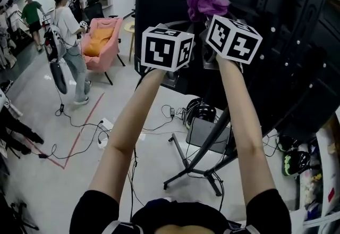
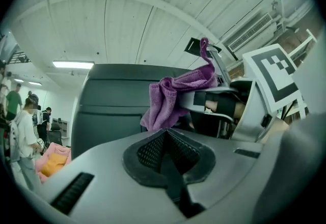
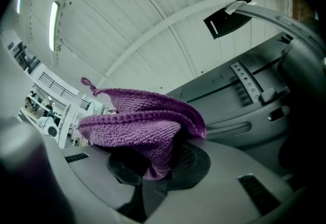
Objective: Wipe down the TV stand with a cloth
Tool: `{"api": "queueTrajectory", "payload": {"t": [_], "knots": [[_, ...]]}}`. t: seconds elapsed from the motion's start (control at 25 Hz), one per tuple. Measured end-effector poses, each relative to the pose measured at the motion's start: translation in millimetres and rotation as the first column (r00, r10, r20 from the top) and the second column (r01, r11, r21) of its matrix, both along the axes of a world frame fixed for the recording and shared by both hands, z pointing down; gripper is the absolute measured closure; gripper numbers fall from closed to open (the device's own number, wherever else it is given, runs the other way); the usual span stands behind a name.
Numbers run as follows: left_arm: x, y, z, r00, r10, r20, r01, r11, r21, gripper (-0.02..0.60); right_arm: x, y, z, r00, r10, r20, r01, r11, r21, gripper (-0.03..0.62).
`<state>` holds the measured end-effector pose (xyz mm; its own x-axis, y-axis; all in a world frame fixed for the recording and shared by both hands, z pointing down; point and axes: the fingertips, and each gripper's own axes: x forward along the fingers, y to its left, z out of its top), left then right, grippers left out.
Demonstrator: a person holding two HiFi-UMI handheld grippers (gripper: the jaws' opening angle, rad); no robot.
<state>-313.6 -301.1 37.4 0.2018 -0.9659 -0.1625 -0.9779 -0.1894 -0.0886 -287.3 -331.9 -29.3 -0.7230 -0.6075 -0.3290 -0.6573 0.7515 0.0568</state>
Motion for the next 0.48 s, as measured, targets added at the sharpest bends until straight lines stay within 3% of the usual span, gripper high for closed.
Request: {"api": "queueTrajectory", "payload": {"t": [0.12, 0.32, 0.48], "knots": [[17, -8, -4, 0.999, 0.027, 0.018, -0.027, 1.0, 0.008, 0.575, 22, -15, 5, 0.999, 0.041, 0.024, -0.04, 0.998, -0.04, 0.53], [56, -19, -7, 0.994, 0.104, 0.037, -0.104, 0.994, 0.011, 0.575, 67, -22, 3, 0.987, 0.154, 0.041, -0.154, 0.988, -0.021, 0.53], [77, -21, -8, 0.989, 0.137, 0.046, -0.138, 0.99, 0.013, 0.575, 85, -19, 2, 0.981, 0.191, 0.045, -0.19, 0.982, -0.019, 0.53]]}}
